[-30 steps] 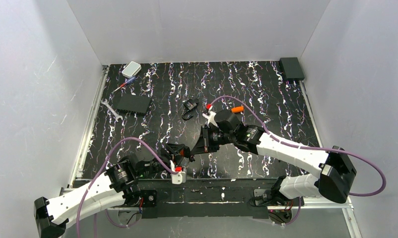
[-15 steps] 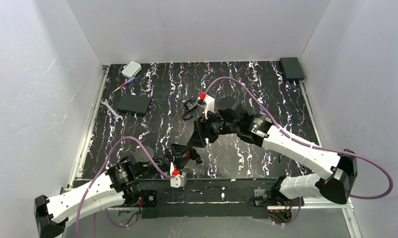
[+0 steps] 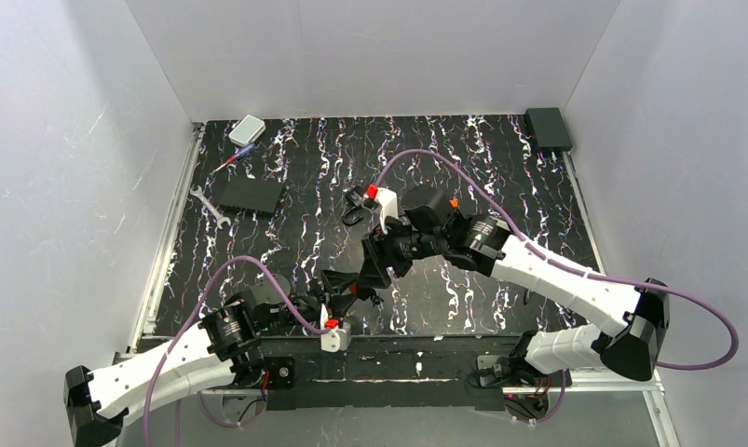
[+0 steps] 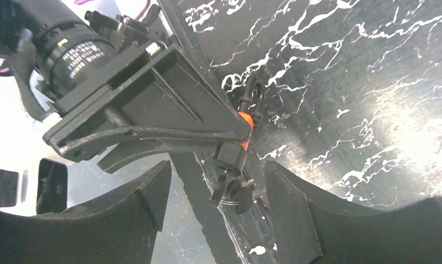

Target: Unlock with the key

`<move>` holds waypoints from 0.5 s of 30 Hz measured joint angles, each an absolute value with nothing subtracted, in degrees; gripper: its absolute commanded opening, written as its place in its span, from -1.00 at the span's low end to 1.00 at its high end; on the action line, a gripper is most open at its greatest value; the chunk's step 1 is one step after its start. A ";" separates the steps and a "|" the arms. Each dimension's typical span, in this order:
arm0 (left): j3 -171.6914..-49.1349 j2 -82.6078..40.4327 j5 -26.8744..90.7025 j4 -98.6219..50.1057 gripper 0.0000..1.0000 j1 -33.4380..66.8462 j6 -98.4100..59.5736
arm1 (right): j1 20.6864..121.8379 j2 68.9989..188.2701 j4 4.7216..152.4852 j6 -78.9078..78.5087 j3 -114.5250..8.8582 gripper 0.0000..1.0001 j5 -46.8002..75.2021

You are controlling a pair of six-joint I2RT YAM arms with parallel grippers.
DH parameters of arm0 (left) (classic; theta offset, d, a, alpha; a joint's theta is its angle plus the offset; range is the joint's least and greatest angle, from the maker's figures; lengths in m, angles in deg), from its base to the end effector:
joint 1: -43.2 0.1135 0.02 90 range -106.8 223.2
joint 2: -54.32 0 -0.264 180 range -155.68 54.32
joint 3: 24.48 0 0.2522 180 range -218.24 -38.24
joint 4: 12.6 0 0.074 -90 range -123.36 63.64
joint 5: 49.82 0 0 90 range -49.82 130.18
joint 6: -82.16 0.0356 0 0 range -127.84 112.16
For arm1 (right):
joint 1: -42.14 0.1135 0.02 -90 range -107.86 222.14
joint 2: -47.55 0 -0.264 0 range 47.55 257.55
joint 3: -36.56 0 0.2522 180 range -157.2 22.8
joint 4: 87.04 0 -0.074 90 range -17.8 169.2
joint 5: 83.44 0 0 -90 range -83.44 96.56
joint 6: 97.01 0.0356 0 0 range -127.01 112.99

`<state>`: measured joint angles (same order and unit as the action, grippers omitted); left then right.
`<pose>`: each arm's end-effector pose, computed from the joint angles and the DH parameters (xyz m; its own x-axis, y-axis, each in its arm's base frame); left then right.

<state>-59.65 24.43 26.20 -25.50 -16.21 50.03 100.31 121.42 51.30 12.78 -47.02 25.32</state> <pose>0.0688 -0.1334 0.2539 0.7747 0.3043 -0.5543 0.5662 0.0563 0.8223 0.1414 0.2496 0.3526 -0.5837 -0.3325 -0.7408 -0.7979 0.4040 0.4474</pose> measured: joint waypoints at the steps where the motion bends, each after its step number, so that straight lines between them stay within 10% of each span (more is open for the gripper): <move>1: -59.67 24.43 26.22 -25.50 -1.00 -16.21 50.03 | 100.64 121.42 51.52 12.93 -46.56 0.42 25.19; 15: -59.74 24.74 26.26 -25.61 -1.00 -16.24 50.03 | 106.67 124.59 55.36 15.84 -43.72 0.23 20.14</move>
<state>-59.74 24.74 26.26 -25.61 -16.24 50.03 106.67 124.59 55.36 15.84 -43.72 20.14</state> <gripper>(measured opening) 0.418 0.662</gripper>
